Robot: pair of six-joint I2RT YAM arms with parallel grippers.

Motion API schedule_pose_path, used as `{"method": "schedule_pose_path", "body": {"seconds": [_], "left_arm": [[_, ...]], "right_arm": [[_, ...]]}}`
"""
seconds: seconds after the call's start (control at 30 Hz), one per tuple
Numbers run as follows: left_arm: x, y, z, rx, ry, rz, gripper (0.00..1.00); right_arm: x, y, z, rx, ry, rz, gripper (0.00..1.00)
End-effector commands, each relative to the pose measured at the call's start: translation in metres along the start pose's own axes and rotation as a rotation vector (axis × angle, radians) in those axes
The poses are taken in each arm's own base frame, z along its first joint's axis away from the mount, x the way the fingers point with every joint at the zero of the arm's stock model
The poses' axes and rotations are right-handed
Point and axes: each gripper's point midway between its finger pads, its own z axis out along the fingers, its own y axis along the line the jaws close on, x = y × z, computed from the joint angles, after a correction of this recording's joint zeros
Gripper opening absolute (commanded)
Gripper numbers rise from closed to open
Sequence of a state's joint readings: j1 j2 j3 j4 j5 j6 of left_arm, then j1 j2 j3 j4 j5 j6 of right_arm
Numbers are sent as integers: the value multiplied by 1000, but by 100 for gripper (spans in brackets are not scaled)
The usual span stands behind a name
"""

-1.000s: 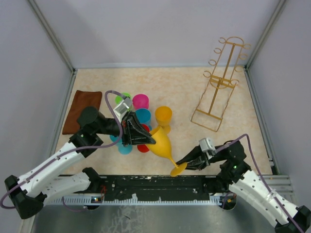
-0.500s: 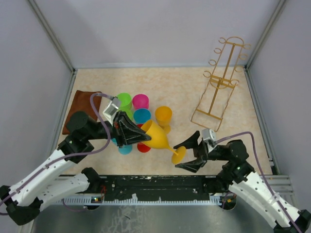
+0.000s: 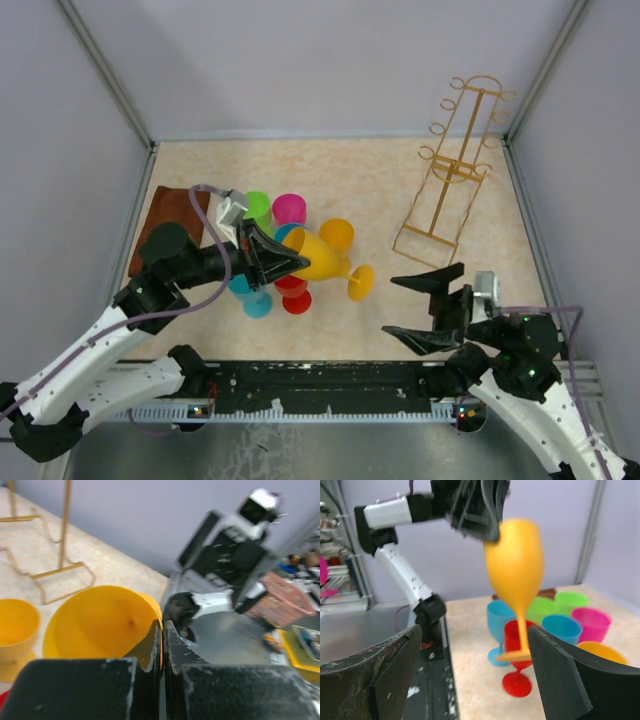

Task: Take the wine glass off the wine glass rack
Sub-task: Place the wine glass at the center of the board.

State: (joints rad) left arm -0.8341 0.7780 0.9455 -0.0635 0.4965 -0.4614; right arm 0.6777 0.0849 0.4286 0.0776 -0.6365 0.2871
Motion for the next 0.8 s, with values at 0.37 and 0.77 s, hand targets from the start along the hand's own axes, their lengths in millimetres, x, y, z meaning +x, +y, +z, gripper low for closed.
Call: {"method": "schedule_pose_path", "body": {"seconds": [0.37, 0.77], "left_arm": [[74, 34, 65, -156, 228, 55, 0], [152, 98, 100, -504, 432, 267, 0]], "right_arm": [[-56, -65, -39, 505, -137, -98, 88], [-91, -83, -76, 759, -221, -17, 89]]}}
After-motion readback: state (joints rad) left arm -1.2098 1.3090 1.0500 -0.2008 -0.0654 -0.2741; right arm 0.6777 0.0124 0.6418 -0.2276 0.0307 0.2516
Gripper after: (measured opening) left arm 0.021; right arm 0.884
